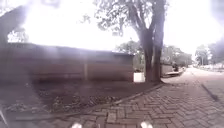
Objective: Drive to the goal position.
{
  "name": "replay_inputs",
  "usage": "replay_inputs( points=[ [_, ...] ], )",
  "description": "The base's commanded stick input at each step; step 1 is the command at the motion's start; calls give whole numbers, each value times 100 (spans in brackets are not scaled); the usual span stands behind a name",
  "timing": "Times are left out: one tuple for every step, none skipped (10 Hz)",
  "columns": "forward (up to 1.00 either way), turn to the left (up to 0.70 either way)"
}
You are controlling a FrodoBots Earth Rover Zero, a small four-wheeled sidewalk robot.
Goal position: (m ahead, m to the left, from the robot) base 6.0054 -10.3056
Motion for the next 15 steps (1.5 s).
replay_inputs(
  points=[
    [50,0],
    [50,0],
    [50,0],
    [50,0],
    [50,11],
    [50,19],
    [50,26],
    [50,44],
    [50,46],
    [50,50],
    [50,50],
    [50,50],
    [50,50],
    [50,50],
    [-50,2]
  ],
)
